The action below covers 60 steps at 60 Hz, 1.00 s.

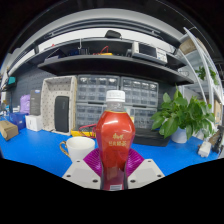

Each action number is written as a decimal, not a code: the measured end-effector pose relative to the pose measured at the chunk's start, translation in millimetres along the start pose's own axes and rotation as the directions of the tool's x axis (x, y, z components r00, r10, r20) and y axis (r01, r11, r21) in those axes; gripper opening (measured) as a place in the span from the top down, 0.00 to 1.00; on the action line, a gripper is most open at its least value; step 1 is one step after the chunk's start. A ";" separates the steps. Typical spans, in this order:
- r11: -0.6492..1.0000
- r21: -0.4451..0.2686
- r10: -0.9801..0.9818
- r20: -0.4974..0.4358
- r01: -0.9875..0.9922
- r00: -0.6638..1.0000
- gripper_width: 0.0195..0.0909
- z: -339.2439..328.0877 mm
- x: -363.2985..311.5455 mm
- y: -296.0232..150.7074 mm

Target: Pour water

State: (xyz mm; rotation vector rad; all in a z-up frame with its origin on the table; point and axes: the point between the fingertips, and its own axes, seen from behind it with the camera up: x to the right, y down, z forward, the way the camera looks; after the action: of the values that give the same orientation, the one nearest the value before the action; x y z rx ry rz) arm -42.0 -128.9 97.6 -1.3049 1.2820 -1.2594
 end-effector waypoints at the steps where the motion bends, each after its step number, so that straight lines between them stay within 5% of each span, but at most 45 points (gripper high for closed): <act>1: 1.000 -0.002 -0.001 0.000 0.001 1.000 0.90 0.3 0.1 0.3; 16: 0.894 -0.085 -0.442 -0.009 0.440 0.897 0.90 21.6 39.0 -6.8; 31: 0.373 -0.101 -0.928 -0.026 0.923 0.372 0.90 66.5 60.2 -36.3; 44: -0.105 -0.081 -0.994 -0.030 0.991 -0.107 0.90 89.7 42.1 -60.9; 60: -0.589 -0.062 -0.800 -0.093 0.806 -0.592 0.90 101.9 8.1 -84.0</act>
State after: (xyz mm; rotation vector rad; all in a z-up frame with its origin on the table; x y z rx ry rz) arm 66.7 -136.9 172.6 -2.5172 -0.8687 -2.5315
